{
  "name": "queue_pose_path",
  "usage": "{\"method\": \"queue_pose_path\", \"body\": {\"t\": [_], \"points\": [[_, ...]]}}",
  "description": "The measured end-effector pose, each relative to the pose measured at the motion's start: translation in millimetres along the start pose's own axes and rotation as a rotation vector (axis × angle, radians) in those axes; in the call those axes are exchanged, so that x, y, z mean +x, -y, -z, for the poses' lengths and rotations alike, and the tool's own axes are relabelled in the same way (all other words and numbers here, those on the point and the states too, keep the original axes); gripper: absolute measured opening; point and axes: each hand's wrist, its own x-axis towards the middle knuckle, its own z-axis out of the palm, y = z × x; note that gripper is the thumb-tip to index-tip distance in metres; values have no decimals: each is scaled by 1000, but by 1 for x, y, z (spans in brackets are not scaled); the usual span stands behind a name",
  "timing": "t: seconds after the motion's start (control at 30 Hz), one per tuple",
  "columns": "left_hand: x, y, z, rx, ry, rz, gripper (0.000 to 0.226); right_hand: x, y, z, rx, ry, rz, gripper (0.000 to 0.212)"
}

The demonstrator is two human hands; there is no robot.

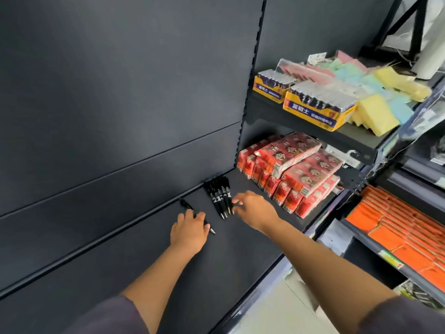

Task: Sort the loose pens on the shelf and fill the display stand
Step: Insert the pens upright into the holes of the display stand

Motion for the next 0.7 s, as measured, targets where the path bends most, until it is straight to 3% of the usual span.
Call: {"method": "queue_pose_path", "body": {"t": [0.13, 0.3, 0.57, 0.7], "points": [[33, -14, 1, -44, -56, 90, 48, 38, -10, -2, 35, 40, 4, 31], [67, -39, -2, -183, -61, 283, 73, 82, -11, -12, 2, 90, 3, 31], [83, -53, -1, -234, -59, 421, 75, 114, 4, -32, -88, 115, -5, 46], [75, -48, 0, -246, -11, 492, 83, 117, 19, -41, -245, 145, 21, 53]]}}
